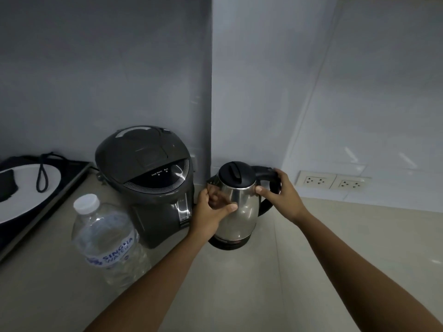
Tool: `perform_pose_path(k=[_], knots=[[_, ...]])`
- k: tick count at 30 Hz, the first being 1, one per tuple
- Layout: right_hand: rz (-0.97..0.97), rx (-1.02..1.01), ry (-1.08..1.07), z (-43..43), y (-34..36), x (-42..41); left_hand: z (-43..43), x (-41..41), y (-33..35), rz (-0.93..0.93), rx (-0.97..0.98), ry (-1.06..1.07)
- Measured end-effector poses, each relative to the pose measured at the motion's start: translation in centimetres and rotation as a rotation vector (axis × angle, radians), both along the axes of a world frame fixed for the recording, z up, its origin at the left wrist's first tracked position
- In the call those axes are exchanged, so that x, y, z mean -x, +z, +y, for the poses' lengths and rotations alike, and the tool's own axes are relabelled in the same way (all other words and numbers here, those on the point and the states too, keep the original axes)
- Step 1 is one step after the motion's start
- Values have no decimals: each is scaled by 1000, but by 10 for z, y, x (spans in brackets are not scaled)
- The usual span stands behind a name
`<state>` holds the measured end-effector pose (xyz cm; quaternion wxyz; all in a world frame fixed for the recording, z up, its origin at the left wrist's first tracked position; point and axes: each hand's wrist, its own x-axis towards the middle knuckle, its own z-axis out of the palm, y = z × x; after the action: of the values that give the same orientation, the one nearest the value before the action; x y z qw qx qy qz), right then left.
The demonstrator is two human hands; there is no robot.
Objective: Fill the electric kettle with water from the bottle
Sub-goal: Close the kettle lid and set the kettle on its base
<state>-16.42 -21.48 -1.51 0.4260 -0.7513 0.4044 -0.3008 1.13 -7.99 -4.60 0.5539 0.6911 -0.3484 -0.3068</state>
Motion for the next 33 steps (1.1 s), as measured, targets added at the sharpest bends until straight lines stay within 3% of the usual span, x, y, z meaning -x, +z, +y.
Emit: perform_pose_path(k=[10, 17, 24, 33], knots=[[19, -25, 20, 4, -7, -3, 13, -1, -9, 8, -8, 8], [-53, 20, -149, 31, -14, -3, 14, -17, -1, 118, -21, -150], [74, 12, -202, 38, -10, -3, 16, -22, 2, 139, -56, -206], [25, -138, -314, 26, 7, -3, 19, -20, 7, 121, -63, -210]])
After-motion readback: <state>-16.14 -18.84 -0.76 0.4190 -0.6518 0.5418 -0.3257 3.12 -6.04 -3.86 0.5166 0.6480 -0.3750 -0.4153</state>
